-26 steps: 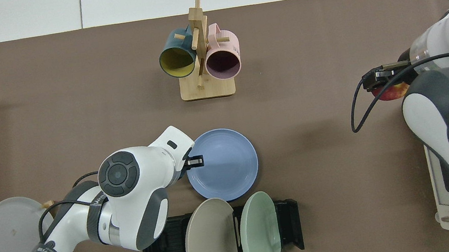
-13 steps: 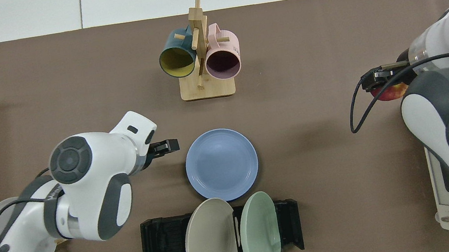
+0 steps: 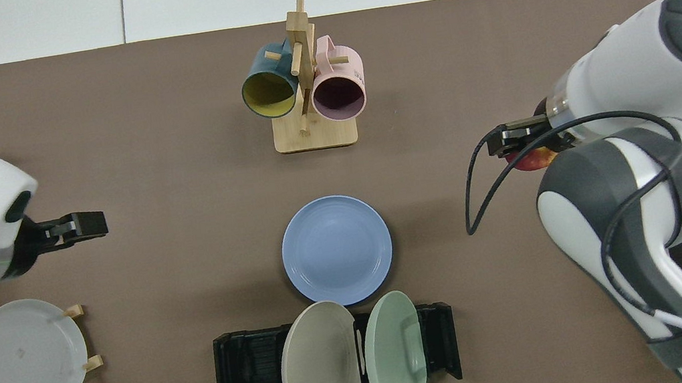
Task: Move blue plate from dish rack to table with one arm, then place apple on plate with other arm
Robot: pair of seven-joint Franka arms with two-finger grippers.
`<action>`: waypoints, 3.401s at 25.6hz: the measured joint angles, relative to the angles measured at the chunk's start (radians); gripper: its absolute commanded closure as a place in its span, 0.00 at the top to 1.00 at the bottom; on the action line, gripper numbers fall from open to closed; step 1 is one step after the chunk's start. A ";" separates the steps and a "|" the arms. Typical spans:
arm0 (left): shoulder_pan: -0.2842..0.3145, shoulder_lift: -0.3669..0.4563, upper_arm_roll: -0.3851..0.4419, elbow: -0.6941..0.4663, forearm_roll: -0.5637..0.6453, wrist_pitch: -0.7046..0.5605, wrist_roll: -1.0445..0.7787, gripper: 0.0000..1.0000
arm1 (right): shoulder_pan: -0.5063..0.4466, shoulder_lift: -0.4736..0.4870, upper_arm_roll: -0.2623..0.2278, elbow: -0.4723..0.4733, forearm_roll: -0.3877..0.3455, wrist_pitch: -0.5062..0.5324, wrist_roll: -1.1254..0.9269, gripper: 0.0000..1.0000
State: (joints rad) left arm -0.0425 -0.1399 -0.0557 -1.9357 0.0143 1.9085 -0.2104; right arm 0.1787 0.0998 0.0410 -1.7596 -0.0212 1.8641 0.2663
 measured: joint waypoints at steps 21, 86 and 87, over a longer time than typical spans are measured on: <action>0.092 0.062 0.006 0.206 0.006 -0.156 0.096 1.00 | 0.359 0.155 0.009 0.115 0.034 0.046 0.538 0.00; 0.107 0.038 0.009 0.228 0.008 -0.181 0.096 1.00 | -0.136 -0.028 -0.044 0.161 0.049 -0.062 -0.239 1.00; 0.107 0.038 0.009 0.228 0.008 -0.181 0.096 1.00 | -0.147 -0.036 -0.044 0.162 0.049 -0.075 -0.243 1.00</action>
State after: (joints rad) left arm 0.0645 -0.1017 -0.0463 -1.7078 0.0219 1.7274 -0.1139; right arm 0.0319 0.0639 -0.0032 -1.5981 0.0282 1.7892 0.0229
